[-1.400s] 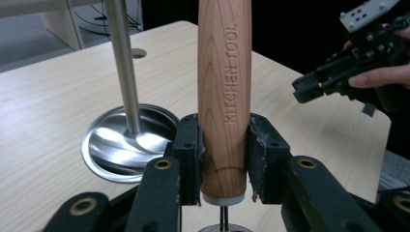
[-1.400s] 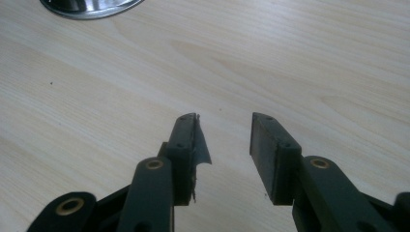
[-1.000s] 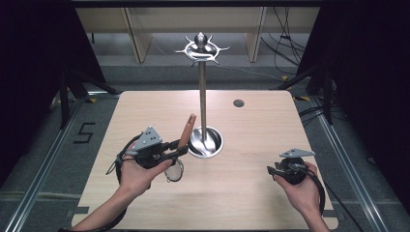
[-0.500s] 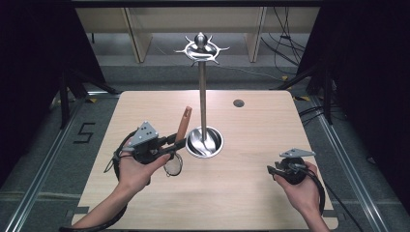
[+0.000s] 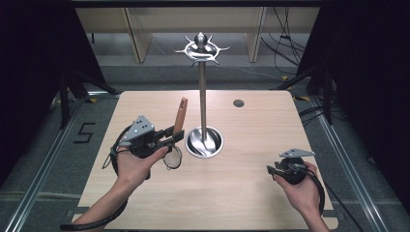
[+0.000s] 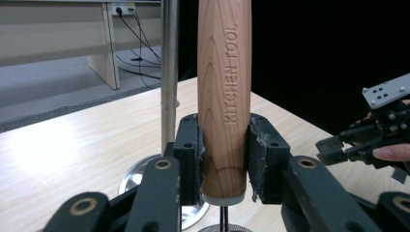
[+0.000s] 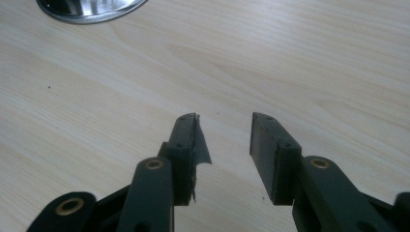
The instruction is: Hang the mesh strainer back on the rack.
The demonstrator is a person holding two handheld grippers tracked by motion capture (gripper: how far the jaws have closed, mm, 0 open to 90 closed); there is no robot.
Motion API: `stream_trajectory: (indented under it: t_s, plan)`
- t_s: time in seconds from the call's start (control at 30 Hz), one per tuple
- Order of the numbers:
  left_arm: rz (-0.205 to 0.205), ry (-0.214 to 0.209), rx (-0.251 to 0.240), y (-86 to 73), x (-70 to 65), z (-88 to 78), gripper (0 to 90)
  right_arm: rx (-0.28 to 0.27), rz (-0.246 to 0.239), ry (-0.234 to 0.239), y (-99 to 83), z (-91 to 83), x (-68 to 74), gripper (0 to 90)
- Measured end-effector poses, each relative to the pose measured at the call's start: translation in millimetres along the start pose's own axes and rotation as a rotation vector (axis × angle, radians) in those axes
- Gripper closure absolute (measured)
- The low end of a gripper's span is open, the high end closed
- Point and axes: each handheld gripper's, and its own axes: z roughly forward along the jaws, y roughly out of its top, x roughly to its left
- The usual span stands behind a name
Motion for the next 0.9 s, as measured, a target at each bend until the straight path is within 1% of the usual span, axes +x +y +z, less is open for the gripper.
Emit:
stream_trajectory:
  t_s: [0.13,0.17,0.2,0.27,0.4,0.67,0.77,0.83,0.9]
  plan:
    - [0.001,0.005,-0.009,2.2,0.5,0.8,67.9,0.0,-0.001,0.0,0.0,0.1,0.1,63.1]
    - [0.001,0.008,-0.011,2.6,0.5,1.2,67.8,0.004,0.012,-0.001,0.0,-0.3,0.9,63.1]
    - [0.006,0.01,-0.012,3.2,0.8,1.5,67.9,0.007,0.013,0.0,0.1,-0.5,1.0,63.1]
    - [0.002,0.018,-0.019,4.3,0.1,2.3,67.9,0.001,-0.002,0.0,0.3,-0.2,-0.2,63.1]
    - [0.014,0.025,-0.025,6.8,-0.6,3.9,67.8,-0.002,0.001,-0.001,0.1,-0.3,0.0,63.1]
    - [0.019,0.032,-0.045,12.3,-3.8,8.3,67.9,-0.003,0.002,-0.001,0.2,-0.2,0.0,63.1]
    - [0.019,0.034,-0.05,13.4,-4.5,9.4,67.9,-0.001,0.017,0.0,0.1,-0.6,1.1,63.0]
    - [0.02,0.036,-0.051,15.1,-5.1,10.5,67.9,-0.006,0.001,0.0,0.2,-0.2,-0.1,63.1]
    - [0.016,0.038,-0.054,15.9,-5.0,11.1,67.9,-0.005,0.003,0.0,0.2,-0.4,-0.1,63.1]
